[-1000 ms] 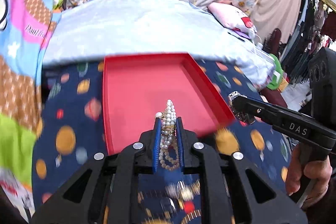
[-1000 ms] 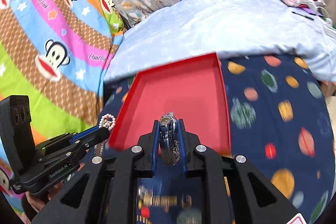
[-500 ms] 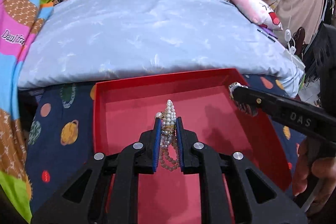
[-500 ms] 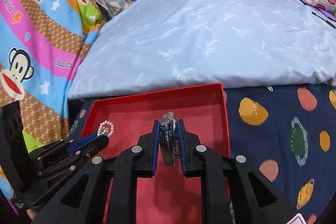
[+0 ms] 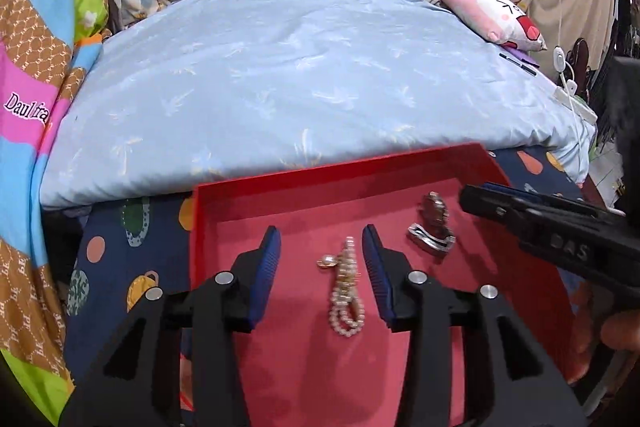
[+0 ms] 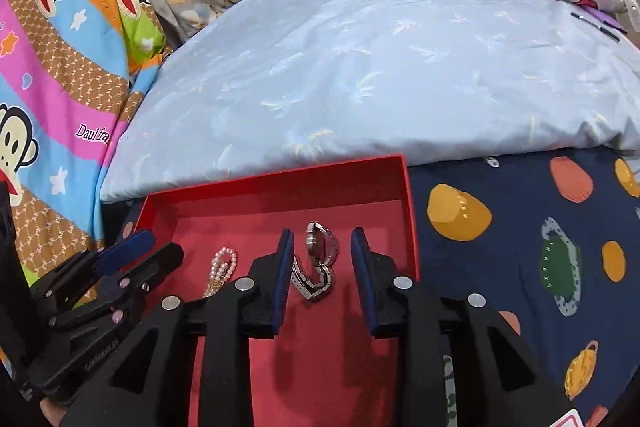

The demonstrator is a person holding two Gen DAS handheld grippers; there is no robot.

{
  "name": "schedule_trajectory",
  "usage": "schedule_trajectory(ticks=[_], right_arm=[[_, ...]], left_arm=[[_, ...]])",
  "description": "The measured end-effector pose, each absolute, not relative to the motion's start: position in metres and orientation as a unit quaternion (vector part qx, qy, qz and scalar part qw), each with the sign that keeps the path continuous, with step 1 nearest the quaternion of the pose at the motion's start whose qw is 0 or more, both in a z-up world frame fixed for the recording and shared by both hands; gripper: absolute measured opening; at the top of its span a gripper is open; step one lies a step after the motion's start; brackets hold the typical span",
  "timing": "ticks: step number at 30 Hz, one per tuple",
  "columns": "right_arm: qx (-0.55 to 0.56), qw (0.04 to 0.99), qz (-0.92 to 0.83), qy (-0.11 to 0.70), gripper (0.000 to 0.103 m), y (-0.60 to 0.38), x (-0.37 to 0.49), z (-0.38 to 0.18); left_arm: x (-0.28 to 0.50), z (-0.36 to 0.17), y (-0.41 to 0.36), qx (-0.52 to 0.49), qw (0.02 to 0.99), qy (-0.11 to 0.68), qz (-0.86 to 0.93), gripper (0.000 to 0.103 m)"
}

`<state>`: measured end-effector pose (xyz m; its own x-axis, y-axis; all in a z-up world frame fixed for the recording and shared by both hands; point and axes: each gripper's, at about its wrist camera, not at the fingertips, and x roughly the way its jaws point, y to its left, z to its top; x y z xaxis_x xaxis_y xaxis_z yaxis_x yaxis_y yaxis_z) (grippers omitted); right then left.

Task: Organize jewelry
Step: 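Carry both held pieces over the red tray and open both grippers, then lift both grippers out of the tray back toward the jewelry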

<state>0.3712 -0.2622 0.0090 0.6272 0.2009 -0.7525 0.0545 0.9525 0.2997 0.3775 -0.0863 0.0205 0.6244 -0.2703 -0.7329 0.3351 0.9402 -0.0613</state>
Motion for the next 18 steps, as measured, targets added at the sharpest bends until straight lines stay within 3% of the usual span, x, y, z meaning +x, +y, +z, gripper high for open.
schedule_trajectory(ticks=[10,18], right_arm=[[0.147,0.899,0.034,0.410,0.030,-0.263,0.348,0.028],[0.143,0.906,0.051,0.394,0.031,-0.266,0.260,0.059]], left_arm=[[0.372,0.033,-0.072,0.022,0.904,0.399,-0.153,0.041],[0.294,0.062,-0.046,0.023,0.910,0.392,-0.133,0.044]])
